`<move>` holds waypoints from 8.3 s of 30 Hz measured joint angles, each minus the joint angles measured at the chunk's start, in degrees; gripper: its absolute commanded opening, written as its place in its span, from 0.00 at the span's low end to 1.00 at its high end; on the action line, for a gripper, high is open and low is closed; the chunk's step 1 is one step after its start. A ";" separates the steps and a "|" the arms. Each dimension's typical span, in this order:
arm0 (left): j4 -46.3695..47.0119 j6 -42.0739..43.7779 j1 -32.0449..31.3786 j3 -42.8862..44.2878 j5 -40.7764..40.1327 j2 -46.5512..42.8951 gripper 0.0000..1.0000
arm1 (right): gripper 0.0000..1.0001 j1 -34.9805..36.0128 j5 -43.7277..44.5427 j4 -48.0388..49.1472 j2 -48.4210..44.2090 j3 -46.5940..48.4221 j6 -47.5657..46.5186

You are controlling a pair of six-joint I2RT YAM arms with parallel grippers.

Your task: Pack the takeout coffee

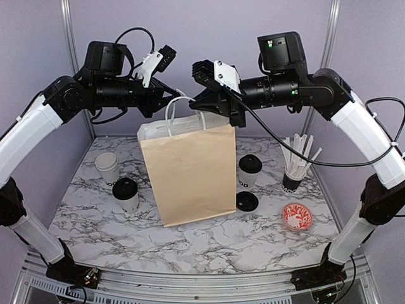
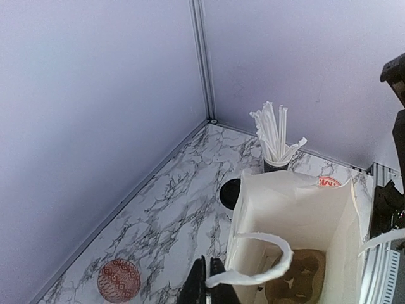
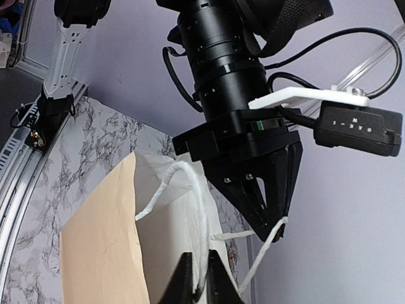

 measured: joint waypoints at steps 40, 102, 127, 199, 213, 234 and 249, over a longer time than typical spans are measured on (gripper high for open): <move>0.13 7.82 0.02 -14.62 10.73 -2.08 0.00 | 0.79 -13.09 -10.58 -3.54 -19.87 -28.98 -3.45; -3.02 -1.27 -4.92 -12.37 -0.35 0.90 0.65 | 0.98 -32.52 7.32 -15.91 18.27 -9.99 7.41; -3.32 -2.69 -4.92 -16.70 0.28 -2.05 0.71 | 0.93 -34.71 8.35 -20.09 24.72 -9.99 7.26; -11.08 -7.61 -4.92 -18.43 4.72 0.24 0.00 | 0.55 -18.38 -23.45 -19.56 -16.85 -19.65 -6.03; -13.51 -2.36 -4.61 -9.38 3.28 3.93 0.00 | 0.52 -14.05 -15.37 -19.54 -7.63 -15.26 -8.35; -14.05 4.33 -4.55 -8.04 1.60 5.55 0.04 | 0.51 -3.72 0.42 -20.02 0.02 -12.59 -10.95; -14.08 4.85 -4.52 -7.45 0.52 5.60 0.03 | 0.50 -1.49 9.70 -20.39 -1.05 -13.42 -11.50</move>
